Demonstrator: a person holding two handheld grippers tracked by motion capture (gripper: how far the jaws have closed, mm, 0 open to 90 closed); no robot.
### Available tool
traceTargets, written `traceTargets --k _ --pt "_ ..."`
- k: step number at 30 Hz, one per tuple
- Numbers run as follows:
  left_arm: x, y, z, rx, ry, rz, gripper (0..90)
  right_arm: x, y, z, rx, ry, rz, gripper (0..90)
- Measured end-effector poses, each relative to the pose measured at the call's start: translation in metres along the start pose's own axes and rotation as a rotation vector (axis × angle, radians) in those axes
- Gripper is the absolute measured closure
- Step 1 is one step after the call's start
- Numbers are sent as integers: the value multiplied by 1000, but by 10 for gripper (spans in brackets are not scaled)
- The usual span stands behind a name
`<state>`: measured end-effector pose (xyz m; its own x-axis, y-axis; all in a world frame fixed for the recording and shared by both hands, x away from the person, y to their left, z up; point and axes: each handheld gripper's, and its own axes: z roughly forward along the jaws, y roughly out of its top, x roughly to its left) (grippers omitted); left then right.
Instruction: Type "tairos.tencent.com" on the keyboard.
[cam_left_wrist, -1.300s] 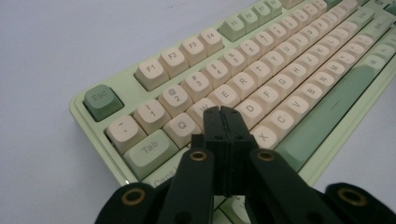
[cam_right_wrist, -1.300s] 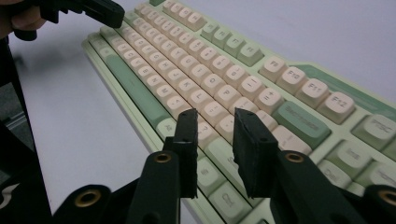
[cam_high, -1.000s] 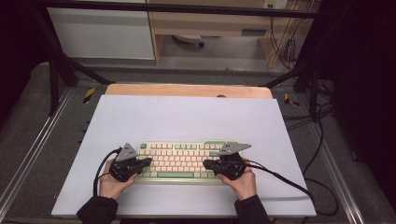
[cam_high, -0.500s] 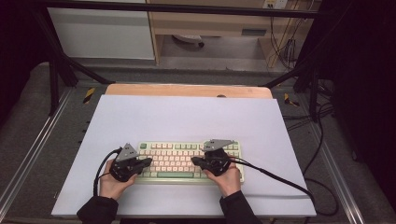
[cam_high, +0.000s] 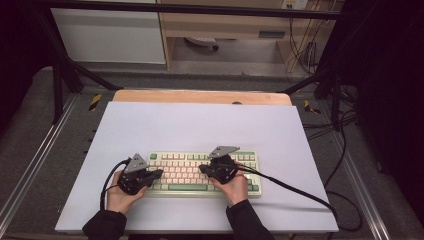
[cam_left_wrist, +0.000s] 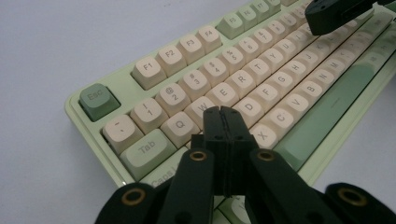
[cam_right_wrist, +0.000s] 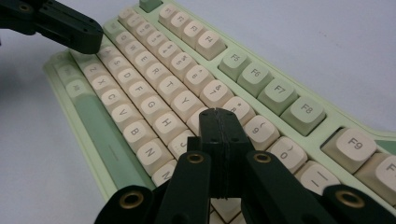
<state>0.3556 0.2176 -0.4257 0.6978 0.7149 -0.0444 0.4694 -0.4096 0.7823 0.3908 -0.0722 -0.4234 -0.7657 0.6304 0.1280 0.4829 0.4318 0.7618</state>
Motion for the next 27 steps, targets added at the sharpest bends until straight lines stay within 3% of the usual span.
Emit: traceTargets --k 17,27 --pt "0 0 0 -2 0 0 899 -2 -1 9 29 -7 0 900" --pt "-1 1 -2 -7 1 0 899 2 2 -9 13 16 -20 900"
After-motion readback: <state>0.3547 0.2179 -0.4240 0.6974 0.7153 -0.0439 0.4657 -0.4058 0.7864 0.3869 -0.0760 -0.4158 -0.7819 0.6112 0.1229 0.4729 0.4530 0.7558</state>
